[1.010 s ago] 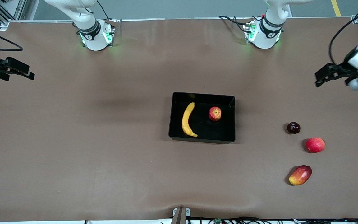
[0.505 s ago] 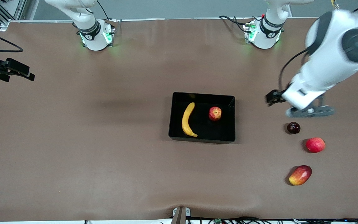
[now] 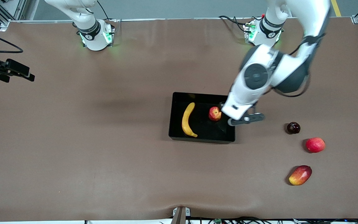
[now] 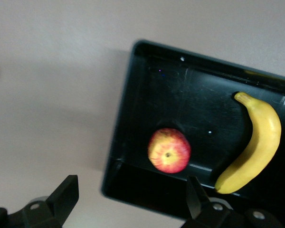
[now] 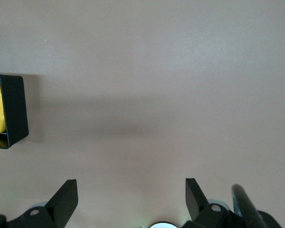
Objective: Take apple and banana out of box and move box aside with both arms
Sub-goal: 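Lower the left gripper and close it on the red apple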
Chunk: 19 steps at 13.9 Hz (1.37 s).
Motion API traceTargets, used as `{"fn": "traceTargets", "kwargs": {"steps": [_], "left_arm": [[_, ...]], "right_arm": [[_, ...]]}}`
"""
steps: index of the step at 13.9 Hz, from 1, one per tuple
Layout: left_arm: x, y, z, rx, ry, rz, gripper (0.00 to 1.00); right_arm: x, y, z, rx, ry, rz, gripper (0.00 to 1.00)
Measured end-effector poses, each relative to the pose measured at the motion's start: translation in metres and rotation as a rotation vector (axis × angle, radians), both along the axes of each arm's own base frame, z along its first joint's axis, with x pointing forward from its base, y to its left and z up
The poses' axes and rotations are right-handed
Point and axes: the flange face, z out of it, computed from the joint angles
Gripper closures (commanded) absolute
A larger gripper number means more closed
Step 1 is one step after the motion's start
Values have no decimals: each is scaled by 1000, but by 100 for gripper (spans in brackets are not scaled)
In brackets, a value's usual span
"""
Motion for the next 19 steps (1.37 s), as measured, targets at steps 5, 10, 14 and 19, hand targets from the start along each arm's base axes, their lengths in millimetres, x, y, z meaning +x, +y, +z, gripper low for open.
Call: {"fn": "traceTargets", "kwargs": {"steps": [5,10,14,19], "left_arm": [[-20,-42,-82,68,-5,30,0],[-39,-38,-141,54,-23,5,0],[-46,-34,-163,93,-35,0,90],[-33,-38,-149,69,-68,11,100]], "right_arm": [[8,0,-14,3,19,1,0],[5,2,-18,6,56,8,0],[8,4,-22,19,63,11,0],[10,-11,-24,125,61,-32,0]]}}
